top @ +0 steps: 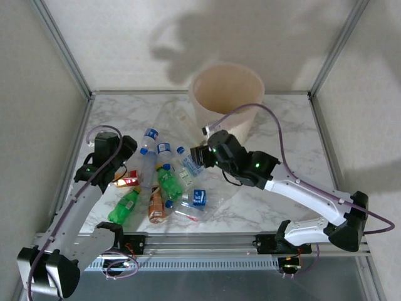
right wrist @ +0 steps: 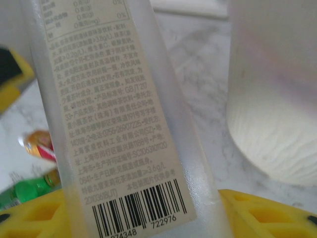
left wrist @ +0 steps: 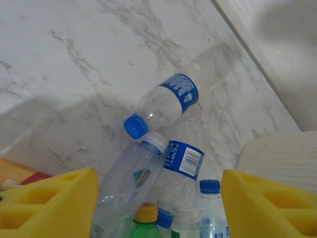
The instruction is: Put the plastic bottles in the bin
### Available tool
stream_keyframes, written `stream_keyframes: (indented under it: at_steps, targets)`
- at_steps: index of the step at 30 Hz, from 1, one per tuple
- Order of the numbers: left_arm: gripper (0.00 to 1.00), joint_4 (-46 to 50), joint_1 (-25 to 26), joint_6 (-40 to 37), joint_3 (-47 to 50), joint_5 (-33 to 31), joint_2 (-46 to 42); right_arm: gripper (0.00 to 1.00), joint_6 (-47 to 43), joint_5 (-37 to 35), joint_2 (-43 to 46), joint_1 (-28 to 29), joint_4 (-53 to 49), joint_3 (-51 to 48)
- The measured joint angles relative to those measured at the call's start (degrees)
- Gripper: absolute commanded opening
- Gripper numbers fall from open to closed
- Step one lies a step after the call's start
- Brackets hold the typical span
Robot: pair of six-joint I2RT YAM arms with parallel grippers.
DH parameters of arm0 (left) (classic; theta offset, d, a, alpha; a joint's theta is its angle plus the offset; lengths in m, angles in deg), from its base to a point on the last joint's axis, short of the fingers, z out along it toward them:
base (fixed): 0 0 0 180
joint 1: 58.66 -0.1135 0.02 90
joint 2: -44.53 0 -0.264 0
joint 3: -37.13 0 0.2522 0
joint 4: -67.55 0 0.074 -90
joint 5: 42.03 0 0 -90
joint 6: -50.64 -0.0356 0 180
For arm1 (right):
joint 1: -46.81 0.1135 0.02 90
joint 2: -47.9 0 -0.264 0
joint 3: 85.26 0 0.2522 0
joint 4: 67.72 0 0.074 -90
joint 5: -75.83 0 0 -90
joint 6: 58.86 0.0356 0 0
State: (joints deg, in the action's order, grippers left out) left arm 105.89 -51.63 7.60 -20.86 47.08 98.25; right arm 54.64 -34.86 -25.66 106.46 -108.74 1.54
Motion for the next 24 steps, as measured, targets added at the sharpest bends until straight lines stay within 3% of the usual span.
stream_keyframes:
  at_steps: [5, 10, 17, 20, 24]
  targets:
    - [0.65, 1.46, 0.02, 0.2, 0.22, -0.5, -0.7, 0.5, 0.31, -3.78, -4.63, -2.62, -5.86, 16.52]
    - [0.65, 3.39, 1.53, -0.33, 0.15, -3.26, -0.83, 0.5, 0.31, -4.46, -9.99, -10.43, -11.13, 29.31]
    - [0.66, 5.64, 3.74, -0.39, 0.48, -4.79, -2.82, 0.51, 0.98, -2.89, -15.37, -19.87, -16.59, 33.4]
    - [0.67, 5.79, 4.48, -0.17, 1.86, -5.01, -4.11, 0.6, 1.29, -1.75, -16.65, -23.34, -17.59, 32.3]
    - [0.68, 6.56, 4.9, 0.44, 3.1, -5.14, -4.22, 0.85, 1.6, -1.64, -17.31, -25.94, -18.36, 31.61]
